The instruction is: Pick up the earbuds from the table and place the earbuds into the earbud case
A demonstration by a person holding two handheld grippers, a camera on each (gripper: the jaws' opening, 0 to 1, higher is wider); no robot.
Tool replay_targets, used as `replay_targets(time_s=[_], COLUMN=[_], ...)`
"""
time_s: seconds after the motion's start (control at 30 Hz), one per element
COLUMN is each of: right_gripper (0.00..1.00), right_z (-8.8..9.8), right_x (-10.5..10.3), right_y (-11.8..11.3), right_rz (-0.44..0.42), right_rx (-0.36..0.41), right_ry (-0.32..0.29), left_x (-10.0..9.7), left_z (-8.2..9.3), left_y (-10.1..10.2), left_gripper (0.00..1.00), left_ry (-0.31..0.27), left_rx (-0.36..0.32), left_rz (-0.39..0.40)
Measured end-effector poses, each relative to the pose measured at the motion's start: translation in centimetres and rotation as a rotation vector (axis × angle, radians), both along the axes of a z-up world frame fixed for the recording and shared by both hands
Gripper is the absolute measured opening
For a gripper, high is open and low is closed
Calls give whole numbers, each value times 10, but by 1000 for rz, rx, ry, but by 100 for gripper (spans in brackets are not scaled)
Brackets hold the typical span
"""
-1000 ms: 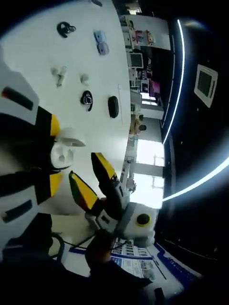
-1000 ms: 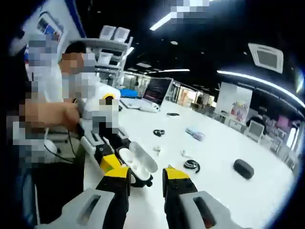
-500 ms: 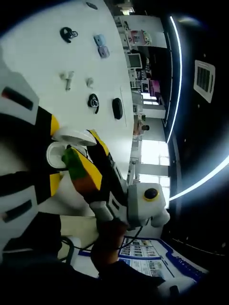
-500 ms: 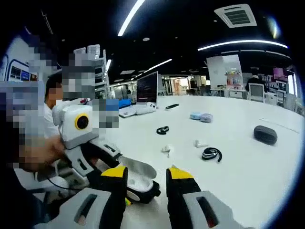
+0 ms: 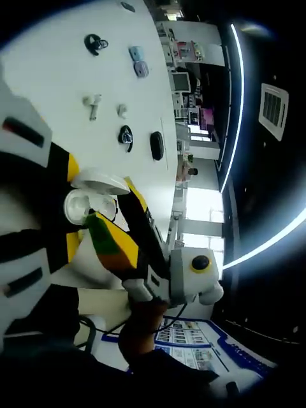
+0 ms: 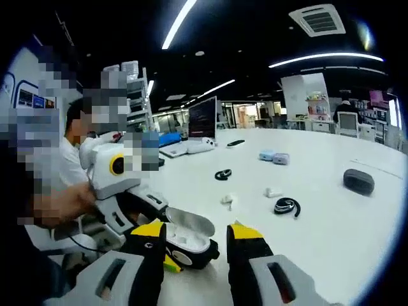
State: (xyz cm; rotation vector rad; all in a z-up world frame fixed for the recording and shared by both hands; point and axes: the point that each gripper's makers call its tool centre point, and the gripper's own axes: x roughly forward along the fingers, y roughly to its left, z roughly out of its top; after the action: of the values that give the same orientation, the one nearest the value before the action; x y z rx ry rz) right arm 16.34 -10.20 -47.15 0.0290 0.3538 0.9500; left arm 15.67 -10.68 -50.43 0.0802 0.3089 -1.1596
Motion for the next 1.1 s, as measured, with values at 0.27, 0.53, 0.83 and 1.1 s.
replay_targets(time_s=[0.27,0.53,0.83,1.1], right_gripper=[33,27,21,20], right_z=[17,30,22,2], right_x=[17,38,69,97], right_y=[-36,-38,4,11], right_rz=[-51,-48,99,147], right_rx=[-18,-81,-208,-351], right_ry=[-35,-79,-61,-45], left_x=[0,1,3,4], left_z=[-3,-2,-2,-2], left_y=[0,-1,-1,-1], left_gripper=[25,25,25,25], left_ry=[-4,-6,-4,0], left_rx=[9,2,-8,-15], left_rz=[8,14,20,21])
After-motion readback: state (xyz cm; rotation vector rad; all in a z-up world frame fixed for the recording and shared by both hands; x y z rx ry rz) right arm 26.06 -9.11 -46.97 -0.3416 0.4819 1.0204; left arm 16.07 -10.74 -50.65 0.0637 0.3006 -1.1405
